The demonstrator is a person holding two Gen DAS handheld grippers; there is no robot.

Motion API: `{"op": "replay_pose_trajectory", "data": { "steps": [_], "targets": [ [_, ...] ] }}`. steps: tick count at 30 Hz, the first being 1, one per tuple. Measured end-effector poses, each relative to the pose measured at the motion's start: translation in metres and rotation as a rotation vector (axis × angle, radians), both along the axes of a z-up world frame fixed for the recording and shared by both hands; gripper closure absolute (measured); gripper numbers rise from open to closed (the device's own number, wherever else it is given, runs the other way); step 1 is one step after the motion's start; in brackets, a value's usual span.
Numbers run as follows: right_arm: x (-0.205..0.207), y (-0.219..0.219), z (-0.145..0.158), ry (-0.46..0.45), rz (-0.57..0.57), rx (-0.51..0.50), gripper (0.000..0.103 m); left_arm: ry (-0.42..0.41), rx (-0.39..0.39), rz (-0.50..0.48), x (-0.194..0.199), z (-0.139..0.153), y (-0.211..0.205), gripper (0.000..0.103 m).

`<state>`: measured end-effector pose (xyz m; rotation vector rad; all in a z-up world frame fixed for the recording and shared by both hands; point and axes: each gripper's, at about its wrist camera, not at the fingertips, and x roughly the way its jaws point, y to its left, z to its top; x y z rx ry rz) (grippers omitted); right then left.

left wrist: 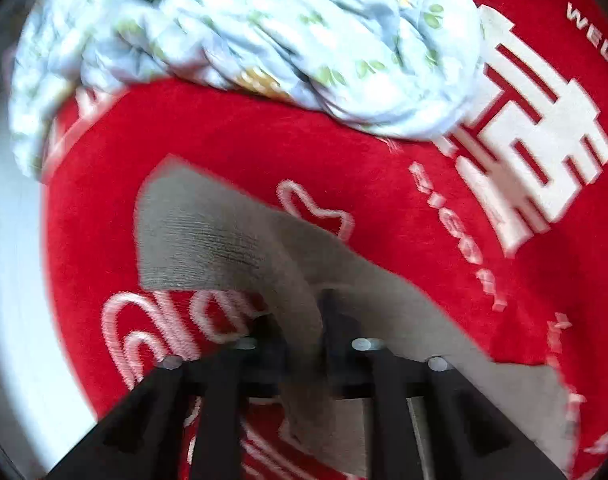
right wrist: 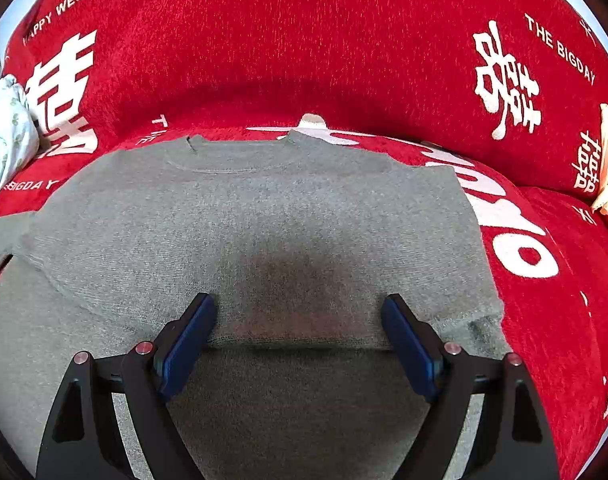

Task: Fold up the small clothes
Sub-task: 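Lift the held sleeve with the left gripper and carry it across the body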

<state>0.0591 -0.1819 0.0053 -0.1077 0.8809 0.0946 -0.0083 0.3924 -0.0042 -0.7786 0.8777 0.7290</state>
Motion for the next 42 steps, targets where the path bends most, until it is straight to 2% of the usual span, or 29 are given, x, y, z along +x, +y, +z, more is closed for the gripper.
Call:
{"op": "replay_pose_trajectory", "data": {
  "steps": [3, 6, 9, 11, 18, 27, 42],
  "targets": [
    [0.000, 0.000, 0.000, 0.000, -0.003, -0.002, 0.015, -0.013, 0.004, 0.023, -0.007, 0.005, 0.001, 0.091],
    [0.000, 0.000, 0.000, 0.000, -0.003, -0.002, 0.015, 0.015, 0.088, 0.029, -0.009, 0.019, -0.009, 0.091],
    [0.000, 0.000, 0.000, 0.000, -0.002, -0.001, 0.015, 0.030, 0.179, -0.026, 0.003, 0.038, -0.035, 0.091],
    [0.000, -0.001, 0.000, 0.000, -0.001, 0.001, 0.015, 0.027, 0.213, -0.076, 0.014, 0.048, -0.055, 0.091],
    [0.001, -0.002, -0.001, 0.000, -0.001, 0.012, 0.015, 0.010, 0.209, -0.187, 0.041, 0.068, -0.098, 0.091],
    [0.000, -0.003, -0.002, -0.003, -0.001, 0.024, 0.015, 0.038, 0.206, -0.275, 0.059, 0.068, -0.138, 0.091],
    [0.000, -0.006, -0.002, -0.007, 0.002, 0.049, 0.015, 0.069, 0.228, -0.462, 0.089, 0.071, -0.229, 0.091]
  ]
}}
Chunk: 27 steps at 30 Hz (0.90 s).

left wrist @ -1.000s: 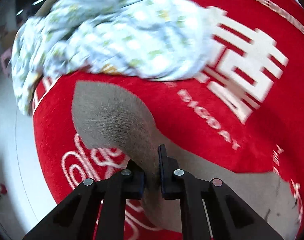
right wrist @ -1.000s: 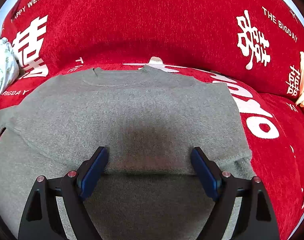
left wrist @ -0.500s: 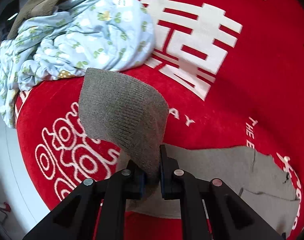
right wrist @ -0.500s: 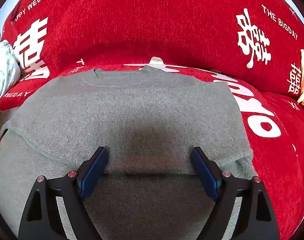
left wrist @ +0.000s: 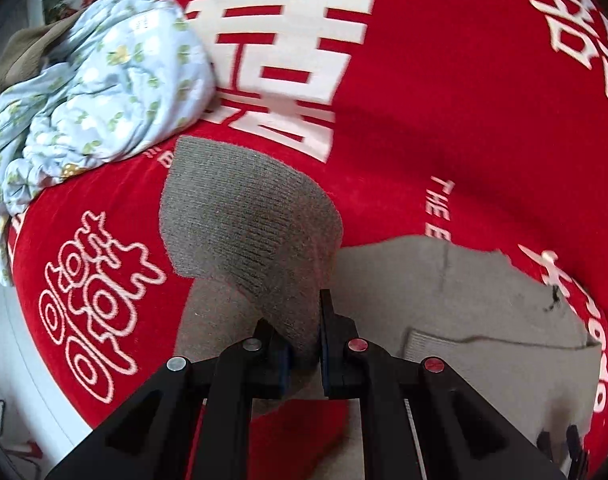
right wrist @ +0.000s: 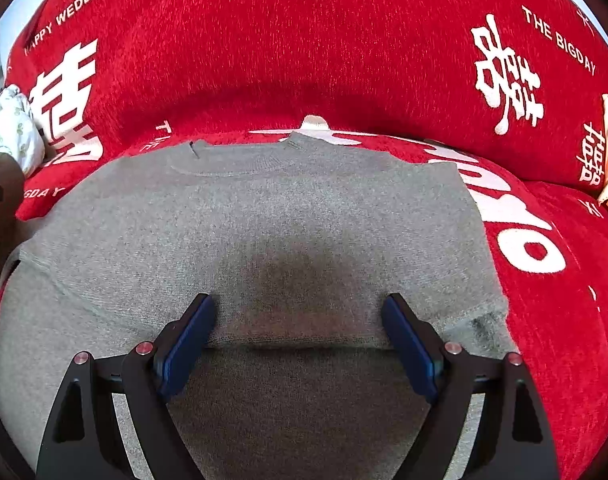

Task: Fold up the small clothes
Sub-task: 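Lift the held sleeve with the left gripper and carry it across the body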

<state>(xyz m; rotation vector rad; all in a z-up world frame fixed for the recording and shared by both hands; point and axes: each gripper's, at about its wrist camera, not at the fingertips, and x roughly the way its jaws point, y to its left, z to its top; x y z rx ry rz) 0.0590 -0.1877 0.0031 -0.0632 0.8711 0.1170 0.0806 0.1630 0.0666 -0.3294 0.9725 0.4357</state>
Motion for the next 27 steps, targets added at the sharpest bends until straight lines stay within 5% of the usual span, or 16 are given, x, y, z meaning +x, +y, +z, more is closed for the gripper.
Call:
{"op": "replay_pose_trajectory", "data": {
  "steps": [27],
  "targets": [
    [-0.011, -0.012, 0.010, 0.005, 0.029, 0.094, 0.015, 0.008, 0.066, -0.260, 0.046, 0.029, -0.157, 0.091]
  ]
}}
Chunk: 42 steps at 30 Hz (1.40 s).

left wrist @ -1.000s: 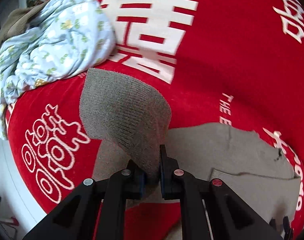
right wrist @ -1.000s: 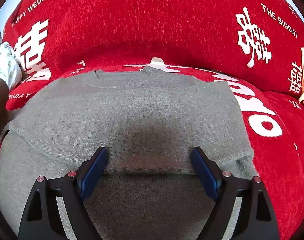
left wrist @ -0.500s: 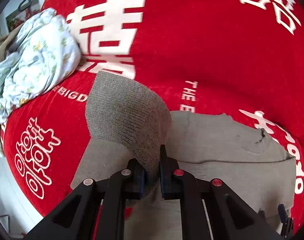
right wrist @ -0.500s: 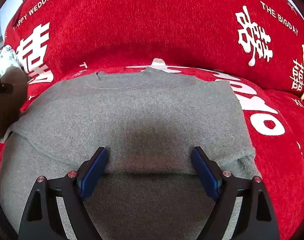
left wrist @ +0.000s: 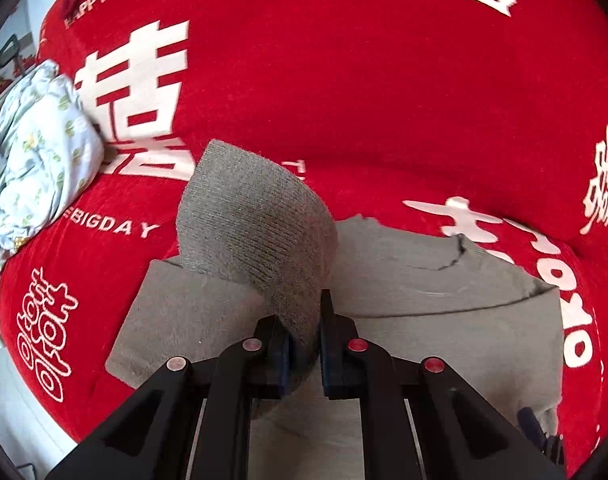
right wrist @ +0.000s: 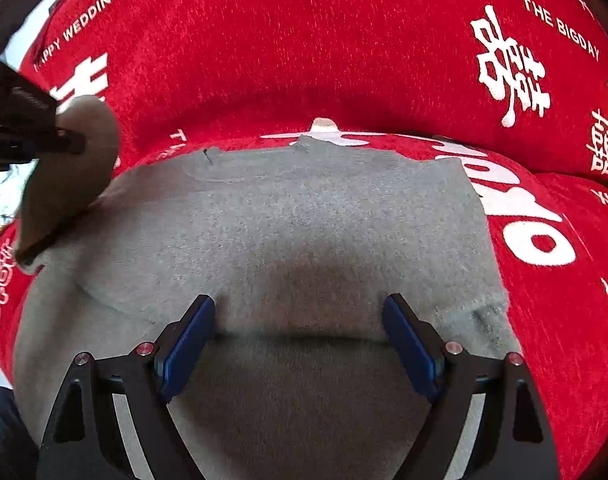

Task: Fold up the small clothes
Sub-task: 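Lift the held sleeve with the left gripper and carry it across the body, then lay the sleeve on the sweater body and open the left gripper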

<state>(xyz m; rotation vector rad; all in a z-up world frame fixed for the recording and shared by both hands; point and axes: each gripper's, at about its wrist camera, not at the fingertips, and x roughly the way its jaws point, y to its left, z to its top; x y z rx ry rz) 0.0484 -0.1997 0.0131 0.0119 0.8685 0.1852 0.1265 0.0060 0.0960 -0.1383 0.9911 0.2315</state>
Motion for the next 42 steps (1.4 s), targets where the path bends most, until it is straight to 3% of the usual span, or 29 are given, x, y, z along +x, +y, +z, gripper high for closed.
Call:
{"op": "replay_pose_trajectory", "data": {
  "steps": [5, 21, 31, 38, 41, 42],
  "targets": [
    [-0.015, -0.012, 0.001, 0.016, 0.019, 0.054, 0.015, 0.007, 0.010, -0.028, 0.005, 0.001, -0.021, 0.091],
    [-0.034, -0.037, -0.001, -0.021, 0.022, 0.005, 0.015, 0.010, 0.054, -0.192, 0.010, 0.006, -0.121, 0.091],
    [-0.038, -0.045, -0.003, -0.045, 0.021, 0.022, 0.015, 0.062, 0.102, -0.287, 0.009, -0.019, -0.175, 0.091],
    [-0.038, -0.045, -0.003, -0.057, 0.021, 0.026, 0.015, 0.115, 0.062, -0.337, 0.009, -0.046, -0.183, 0.090],
    [-0.039, -0.042, -0.004, -0.059, 0.022, 0.003, 0.015, 0.129, -0.015, -0.365, 0.010, -0.055, -0.178, 0.090],
    [-0.040, -0.041, -0.004, -0.061, 0.022, -0.007, 0.015, 0.133, -0.033, -0.369, 0.011, -0.057, -0.178, 0.082]
  ]
}}
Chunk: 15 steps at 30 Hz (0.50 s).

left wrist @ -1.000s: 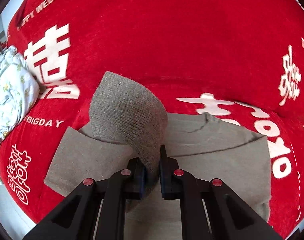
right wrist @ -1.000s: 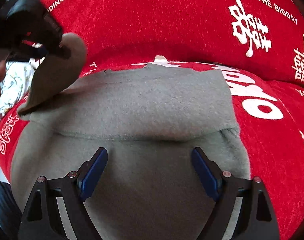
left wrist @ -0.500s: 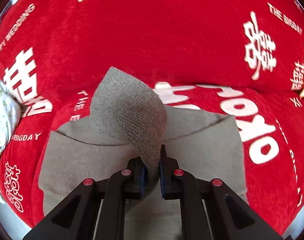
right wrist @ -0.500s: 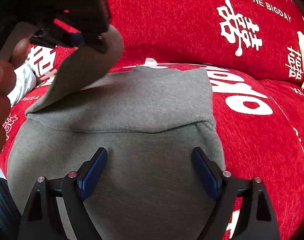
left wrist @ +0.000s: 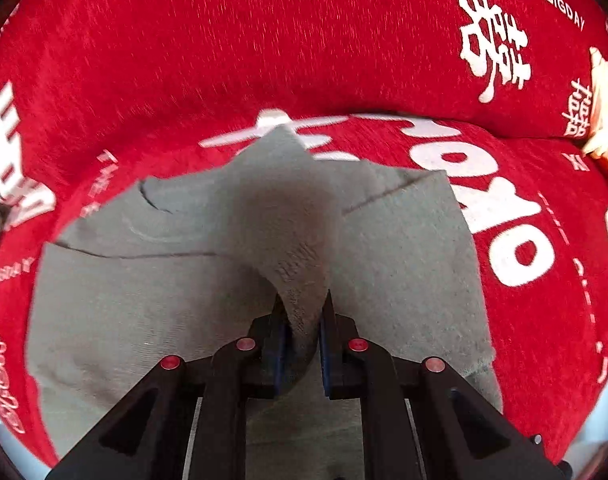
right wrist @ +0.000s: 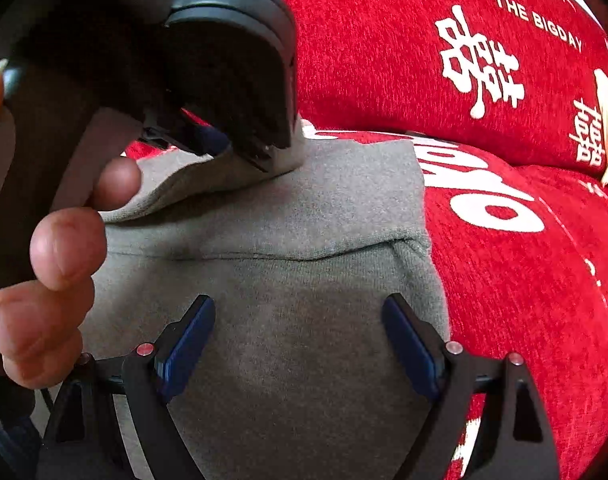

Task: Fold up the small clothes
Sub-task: 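Lay the sleeve on the sweater body and open the left gripper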

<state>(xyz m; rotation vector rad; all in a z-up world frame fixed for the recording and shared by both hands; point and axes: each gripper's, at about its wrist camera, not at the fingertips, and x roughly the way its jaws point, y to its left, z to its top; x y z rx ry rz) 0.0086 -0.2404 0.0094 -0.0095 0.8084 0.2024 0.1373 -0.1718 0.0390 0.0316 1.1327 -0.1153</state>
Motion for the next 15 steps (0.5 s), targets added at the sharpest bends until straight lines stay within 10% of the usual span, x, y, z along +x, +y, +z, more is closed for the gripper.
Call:
{"op": "replay_pose_trajectory", "data": {
  "steps": [1, 3, 15],
  "targets": [
    [0.000, 0.001, 0.000, -0.001, 0.000, -0.008, 0.015, 0.013, -0.031, -0.008, 0.001, -0.002, 0.002, 0.071],
    [-0.001, 0.003, 0.000, -0.002, 0.003, -0.018, 0.015, 0.032, -0.110, -0.024, 0.003, -0.005, 0.007, 0.014],
    [-0.002, -0.008, 0.008, 0.007, -0.005, 0.049, 0.014, -0.047, -0.322, -0.072, -0.017, 0.024, 0.057, 0.012]
  ]
}}
